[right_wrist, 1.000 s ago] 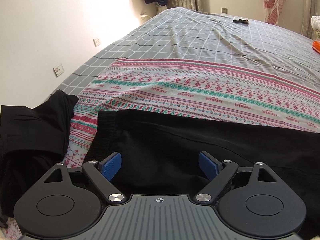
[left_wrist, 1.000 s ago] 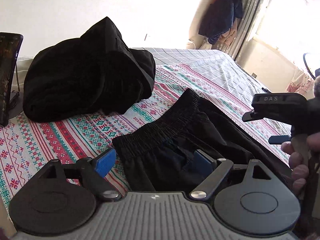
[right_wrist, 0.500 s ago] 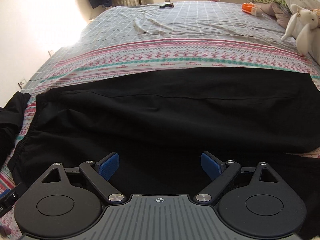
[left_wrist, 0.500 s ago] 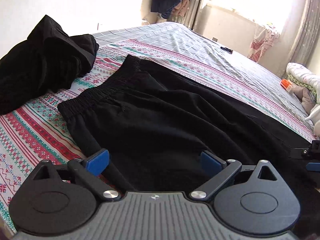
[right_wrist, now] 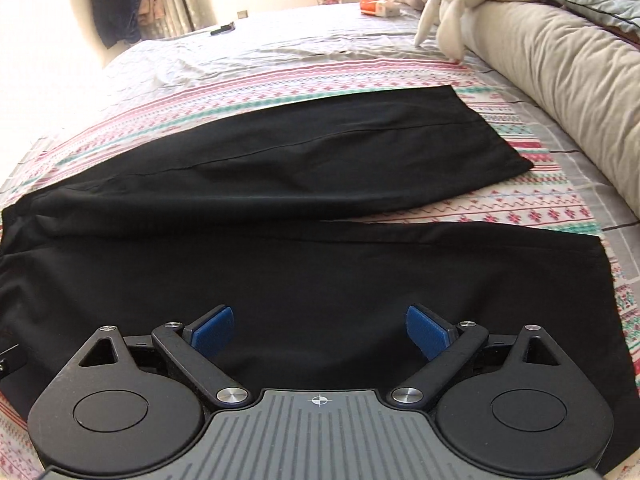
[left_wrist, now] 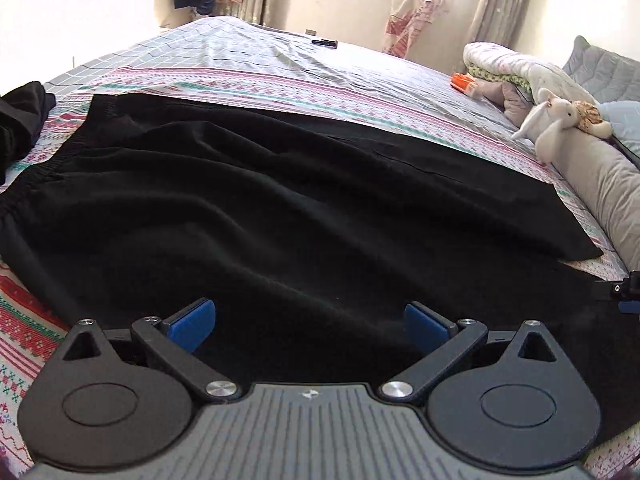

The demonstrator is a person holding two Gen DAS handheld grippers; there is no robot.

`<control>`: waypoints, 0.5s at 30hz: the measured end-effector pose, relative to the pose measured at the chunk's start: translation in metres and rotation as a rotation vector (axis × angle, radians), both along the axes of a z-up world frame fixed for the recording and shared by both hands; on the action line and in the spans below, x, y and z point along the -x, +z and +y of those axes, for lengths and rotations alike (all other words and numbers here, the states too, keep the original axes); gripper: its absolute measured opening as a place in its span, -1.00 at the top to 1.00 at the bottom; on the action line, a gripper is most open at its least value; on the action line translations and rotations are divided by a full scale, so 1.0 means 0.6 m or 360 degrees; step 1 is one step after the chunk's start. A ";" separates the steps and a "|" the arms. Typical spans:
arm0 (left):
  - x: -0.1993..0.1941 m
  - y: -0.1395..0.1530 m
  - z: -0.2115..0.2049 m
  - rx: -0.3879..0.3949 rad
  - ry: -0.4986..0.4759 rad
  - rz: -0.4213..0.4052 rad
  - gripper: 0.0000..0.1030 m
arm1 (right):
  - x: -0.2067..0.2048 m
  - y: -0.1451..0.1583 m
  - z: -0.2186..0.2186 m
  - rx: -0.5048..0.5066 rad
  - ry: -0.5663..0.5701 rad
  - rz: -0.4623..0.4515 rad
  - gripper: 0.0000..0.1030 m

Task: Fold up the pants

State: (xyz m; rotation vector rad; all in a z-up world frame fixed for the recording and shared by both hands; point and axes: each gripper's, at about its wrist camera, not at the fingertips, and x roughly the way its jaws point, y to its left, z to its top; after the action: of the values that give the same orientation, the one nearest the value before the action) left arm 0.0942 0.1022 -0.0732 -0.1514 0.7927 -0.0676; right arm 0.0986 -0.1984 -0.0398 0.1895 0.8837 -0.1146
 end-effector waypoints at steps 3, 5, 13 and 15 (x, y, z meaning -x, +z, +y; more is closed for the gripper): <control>0.004 -0.011 -0.033 -0.0029 -0.0179 0.0008 -1.00 | 0.028 -0.012 -0.042 0.0043 -0.0068 -0.0006 -0.86; 0.011 -0.019 -0.049 -0.0026 -0.0315 0.0026 -1.00 | 0.046 -0.028 -0.072 0.0041 -0.0124 0.0025 -0.86; 0.045 -0.049 -0.081 -0.0054 -0.0820 0.0038 -1.00 | 0.115 -0.090 -0.133 0.0027 -0.0219 0.0202 -0.86; 0.052 -0.050 -0.089 -0.0086 -0.0951 0.0011 -1.00 | 0.132 -0.095 -0.147 0.0098 -0.0259 0.0204 -0.86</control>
State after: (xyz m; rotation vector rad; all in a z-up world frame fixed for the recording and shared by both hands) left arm 0.0627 0.0486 -0.1030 0.1410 0.8243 -0.6100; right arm 0.0191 -0.2865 -0.0966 0.1980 0.9905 -0.3082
